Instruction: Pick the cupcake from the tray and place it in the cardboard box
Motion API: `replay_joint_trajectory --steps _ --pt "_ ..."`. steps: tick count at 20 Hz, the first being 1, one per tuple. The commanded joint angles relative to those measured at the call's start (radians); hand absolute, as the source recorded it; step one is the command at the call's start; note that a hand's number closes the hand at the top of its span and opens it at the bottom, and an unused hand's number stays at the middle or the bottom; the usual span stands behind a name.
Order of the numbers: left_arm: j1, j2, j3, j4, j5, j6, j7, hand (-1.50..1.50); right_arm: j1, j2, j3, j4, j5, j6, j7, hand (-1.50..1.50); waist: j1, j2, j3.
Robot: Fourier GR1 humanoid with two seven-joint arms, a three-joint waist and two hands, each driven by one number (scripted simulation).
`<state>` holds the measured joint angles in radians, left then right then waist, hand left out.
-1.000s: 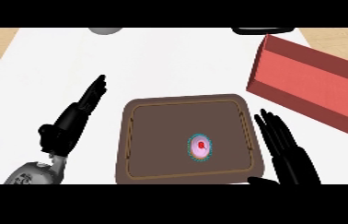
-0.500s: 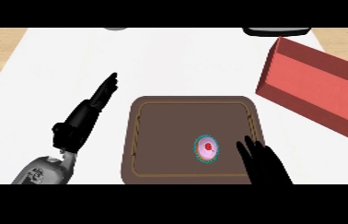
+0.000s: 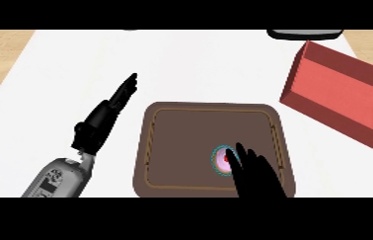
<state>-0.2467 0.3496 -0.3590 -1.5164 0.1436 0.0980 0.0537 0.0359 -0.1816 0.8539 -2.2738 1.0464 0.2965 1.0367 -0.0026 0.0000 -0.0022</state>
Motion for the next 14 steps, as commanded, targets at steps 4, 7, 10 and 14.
replay_joint_trajectory --steps 4,7,10,14 --pt "-0.005 -0.036 0.004 0.032 -0.034 -0.001 -0.016 0.0 -0.072 0.135 -0.052 0.142 -0.01 0.106 0.131 -1.5 0.007 0.004 0.001" --pt "-0.024 -0.03 0.01 0.014 -0.038 -0.007 0.017 0.0 -0.063 0.116 -0.067 0.189 -0.024 0.089 0.11 -1.5 0.011 0.004 0.001" --pt "-0.027 -0.035 0.028 0.064 -0.035 -0.026 -0.045 0.0 -0.061 0.116 -0.066 0.249 0.005 0.031 0.088 -1.5 0.007 0.007 0.0" --pt "-0.023 -0.031 0.061 0.087 -0.029 -0.059 -0.043 0.0 -0.069 0.115 -0.074 0.28 0.023 -0.022 0.022 -1.5 0.003 0.002 0.002"
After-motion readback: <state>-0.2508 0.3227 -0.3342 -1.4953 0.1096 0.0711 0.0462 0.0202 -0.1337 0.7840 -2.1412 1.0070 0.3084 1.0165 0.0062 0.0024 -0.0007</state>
